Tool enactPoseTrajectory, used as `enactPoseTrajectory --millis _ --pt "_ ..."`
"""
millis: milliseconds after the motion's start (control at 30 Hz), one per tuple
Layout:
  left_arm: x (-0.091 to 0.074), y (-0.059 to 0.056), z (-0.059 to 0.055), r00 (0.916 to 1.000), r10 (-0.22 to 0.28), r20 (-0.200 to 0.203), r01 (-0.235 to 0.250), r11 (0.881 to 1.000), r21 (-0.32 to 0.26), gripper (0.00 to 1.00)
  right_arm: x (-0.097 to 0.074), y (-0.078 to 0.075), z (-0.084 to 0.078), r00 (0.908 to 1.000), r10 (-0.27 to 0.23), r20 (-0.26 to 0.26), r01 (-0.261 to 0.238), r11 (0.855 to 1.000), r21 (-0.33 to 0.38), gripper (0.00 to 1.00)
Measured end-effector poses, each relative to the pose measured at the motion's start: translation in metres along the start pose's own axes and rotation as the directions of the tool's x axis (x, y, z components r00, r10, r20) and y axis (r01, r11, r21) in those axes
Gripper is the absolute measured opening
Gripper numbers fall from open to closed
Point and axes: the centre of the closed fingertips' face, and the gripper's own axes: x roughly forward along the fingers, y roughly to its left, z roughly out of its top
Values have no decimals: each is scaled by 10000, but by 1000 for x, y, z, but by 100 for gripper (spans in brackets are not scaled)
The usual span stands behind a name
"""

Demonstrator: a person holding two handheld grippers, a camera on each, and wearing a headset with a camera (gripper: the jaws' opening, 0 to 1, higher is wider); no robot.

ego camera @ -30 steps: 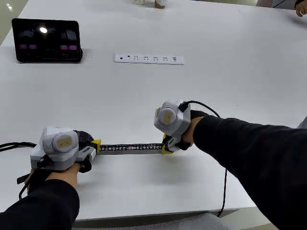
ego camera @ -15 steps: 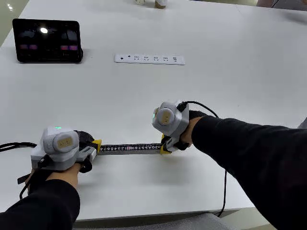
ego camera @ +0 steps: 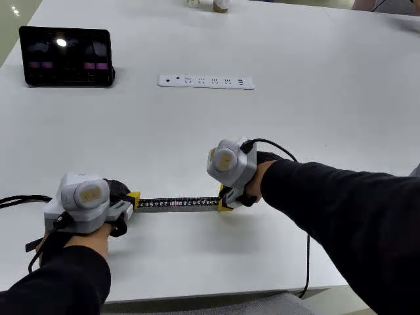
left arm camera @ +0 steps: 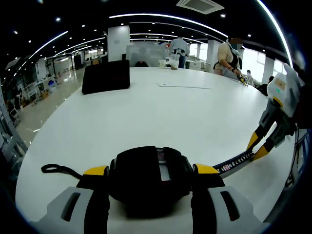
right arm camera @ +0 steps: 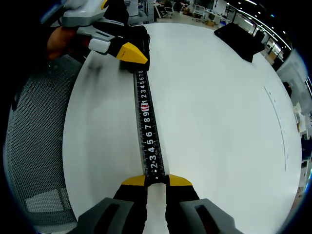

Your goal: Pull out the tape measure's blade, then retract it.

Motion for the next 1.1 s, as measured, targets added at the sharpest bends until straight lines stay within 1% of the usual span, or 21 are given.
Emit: enactPoseTrajectory --millis 733,1100 --pt "1 1 0 10000 -11 -52 11 10000 -9 63 2 1 6 10000 -7 66 7 10000 24 10" --pt "4 2 -1 10000 -16 -82 15 10000 -29 63 3 1 9 10000 -1 4 1 10000 -4 10"
